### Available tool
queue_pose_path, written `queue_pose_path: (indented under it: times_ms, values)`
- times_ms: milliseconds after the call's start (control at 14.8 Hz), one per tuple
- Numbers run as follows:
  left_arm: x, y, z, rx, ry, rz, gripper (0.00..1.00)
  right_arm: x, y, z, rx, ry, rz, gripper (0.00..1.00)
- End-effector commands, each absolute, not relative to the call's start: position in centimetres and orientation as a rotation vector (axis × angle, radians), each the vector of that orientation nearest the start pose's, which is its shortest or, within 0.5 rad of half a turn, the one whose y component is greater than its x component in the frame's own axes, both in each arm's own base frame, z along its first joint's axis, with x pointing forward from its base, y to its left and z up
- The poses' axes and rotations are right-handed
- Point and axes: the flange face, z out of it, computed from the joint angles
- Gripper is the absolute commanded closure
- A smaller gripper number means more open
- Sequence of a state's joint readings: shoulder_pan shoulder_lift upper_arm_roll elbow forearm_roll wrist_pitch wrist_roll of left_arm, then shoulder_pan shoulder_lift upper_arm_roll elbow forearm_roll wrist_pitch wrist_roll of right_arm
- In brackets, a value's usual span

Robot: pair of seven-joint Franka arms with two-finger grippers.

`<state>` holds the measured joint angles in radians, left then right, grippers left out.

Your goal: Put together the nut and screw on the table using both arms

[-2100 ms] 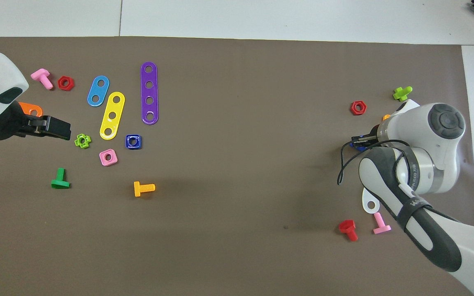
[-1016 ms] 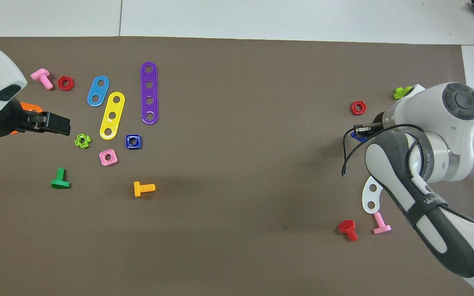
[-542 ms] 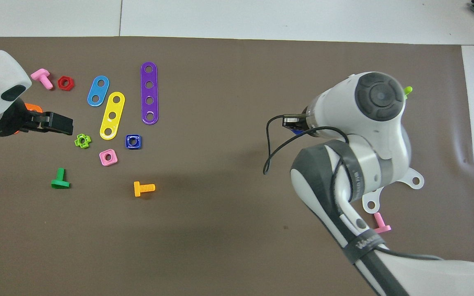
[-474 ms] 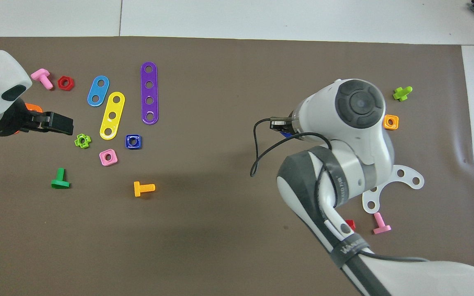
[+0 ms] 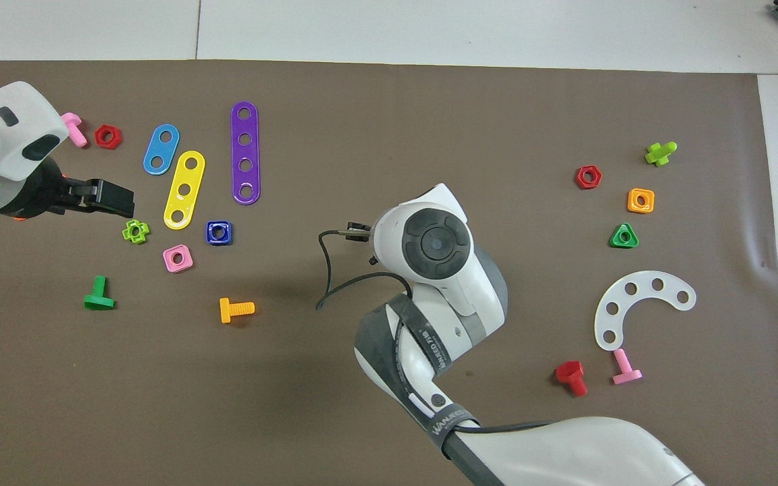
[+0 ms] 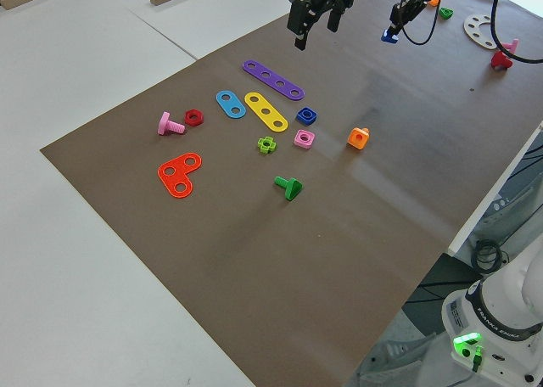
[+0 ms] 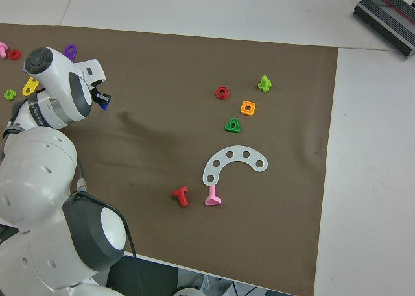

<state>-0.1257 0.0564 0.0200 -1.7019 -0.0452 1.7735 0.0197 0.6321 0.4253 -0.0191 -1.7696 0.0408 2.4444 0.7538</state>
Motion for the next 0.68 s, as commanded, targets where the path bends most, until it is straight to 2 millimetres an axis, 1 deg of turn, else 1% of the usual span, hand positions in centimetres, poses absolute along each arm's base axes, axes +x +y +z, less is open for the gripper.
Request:
queue_pose_path:
  times_ms: [0, 68, 135, 203, 271, 339, 474, 542, 610]
  values:
    - [59.2, -8.6, 51.7, -3.202, 0.143, -0.058, 0.01, 55.6, 40.5, 33.4, -2.93, 0.277, -0.273, 1.0]
    - [59.6, -9.6, 50.2, -3.201, 0.143, -0.052, 0.01, 55.4, 40.4, 33.0, -2.935, 0.28, -0.267, 1.0]
    - [59.8, -10.1, 49.4, -3.202, 0.114, -0.058, 0.02, 55.3, 40.4, 32.6, -2.939, 0.279, -0.26, 1.0]
    - [59.8, -10.6, 48.7, -3.205, 0.072, -0.078, 0.03, 55.2, 40.5, 32.2, -2.934, 0.292, -0.264, 0.94]
    - [59.8, -10.8, 48.1, -3.206, 0.052, -0.094, 0.03, 55.1, 40.5, 31.9, -2.925, 0.299, -0.274, 0.38]
    - [59.7, -11.0, 47.6, -3.206, 0.055, -0.101, 0.04, 55.2, 40.6, 32.0, -2.921, 0.301, -0.279, 0.0]
    - [59.4, -11.3, 45.8, -3.206, 0.05, -0.118, 0.06, 55.5, 40.1, 32.3, -2.923, 0.309, -0.284, 0.0]
    - [59.3, -11.4, 45.1, -3.207, 0.027, -0.134, 0.07, 55.8, 39.5, 33.1, -2.921, 0.321, -0.289, 0.0]
    - [59.2, -12.2, 44.6, -3.207, 0.037, -0.146, 0.08, 56.2, 38.6, 35.5, -2.91, 0.341, -0.304, 0.0]
